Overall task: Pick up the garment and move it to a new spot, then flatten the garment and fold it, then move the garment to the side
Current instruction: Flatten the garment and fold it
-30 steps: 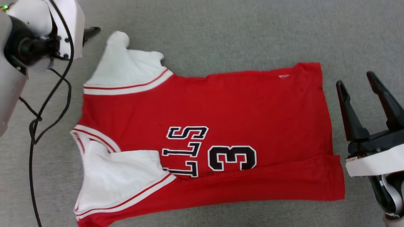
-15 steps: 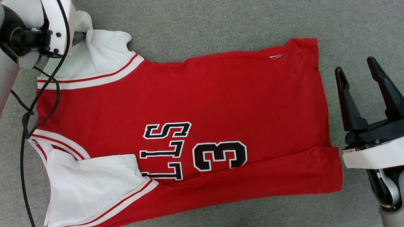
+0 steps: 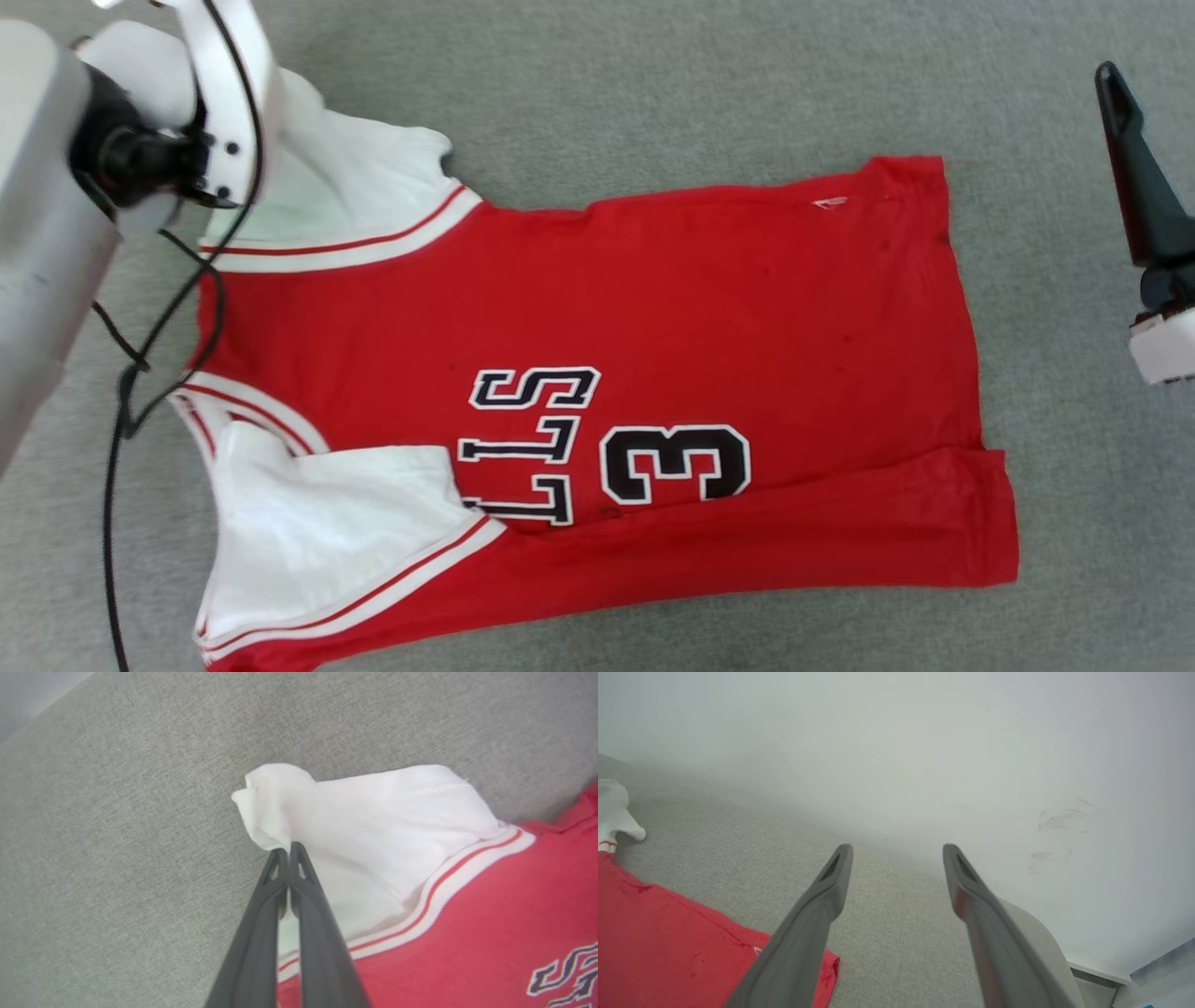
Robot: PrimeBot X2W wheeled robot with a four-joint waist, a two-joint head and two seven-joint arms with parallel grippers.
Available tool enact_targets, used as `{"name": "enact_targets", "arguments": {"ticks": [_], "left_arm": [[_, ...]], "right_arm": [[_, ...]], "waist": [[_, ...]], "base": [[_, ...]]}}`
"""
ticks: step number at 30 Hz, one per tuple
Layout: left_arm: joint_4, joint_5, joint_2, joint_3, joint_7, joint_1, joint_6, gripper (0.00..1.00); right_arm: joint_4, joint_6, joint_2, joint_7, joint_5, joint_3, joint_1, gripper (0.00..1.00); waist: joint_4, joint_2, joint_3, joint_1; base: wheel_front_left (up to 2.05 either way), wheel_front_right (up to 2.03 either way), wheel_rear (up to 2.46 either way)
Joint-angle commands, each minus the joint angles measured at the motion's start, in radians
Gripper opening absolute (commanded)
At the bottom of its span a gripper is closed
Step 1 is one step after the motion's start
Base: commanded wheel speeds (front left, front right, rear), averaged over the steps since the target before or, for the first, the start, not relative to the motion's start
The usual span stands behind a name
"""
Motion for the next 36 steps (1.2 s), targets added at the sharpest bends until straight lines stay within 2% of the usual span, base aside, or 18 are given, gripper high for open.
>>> {"name": "enact_targets", "arguments": {"ticks": [1,9,14,17,22,35,36], "left_arm": [[-0.017,0.0,-0.009,-0.01,-0.019,0.019,-0.007,0.0],[-0.116,-0.01,-0.017,-0.058,-0.075,0.045,-0.013,0.0],[-0.182,-0.014,-0.018,-0.084,-0.101,0.045,-0.013,0.0],[-0.212,-0.014,-0.025,-0.094,-0.116,0.032,-0.013,0.0],[-0.252,-0.008,-0.033,-0.112,-0.14,0.009,-0.013,0.0],[-0.297,-0.012,-0.034,-0.158,-0.193,-0.018,-0.013,0.0],[-0.296,-0.015,-0.032,-0.159,-0.198,-0.018,-0.013,0.0]], "right_arm": [[0.017,0.0,-0.047,0.071,0.024,0.033,-0.037,1.0],[0.125,-0.001,-0.288,0.553,0.249,0.29,-0.228,1.0],[0.176,-0.001,-0.366,0.828,0.403,0.448,-0.343,1.0],[0.211,-0.001,-0.386,0.924,0.45,0.505,-0.41,1.0],[0.294,0.0,-0.363,0.981,0.473,0.561,-0.489,1.0],[0.493,0.001,-0.297,0.907,0.498,0.711,-0.466,1.0],[0.498,0.001,-0.301,0.901,0.501,0.723,-0.467,0.35]], "waist": [[0.034,0.0,-0.036,-0.0001],[0.1,0.0,-0.077,-0.0001],[0.136,0.0,-0.067,-0.0001],[0.159,0.0,-0.049,-0.0001],[0.192,0.0,-0.015,-0.0001],[0.229,0.0,0.027,-0.0001],[0.228,0.0,0.025,-0.0001]], "base": [[0.0,0.0,0.0],[0.0,0.0,0.0],[0.0,0.0,0.0],[0.0,0.0,0.0],[0.0,0.0,0.0],[0.0,0.0,0.0],[0.0,0.0,0.0]]}}
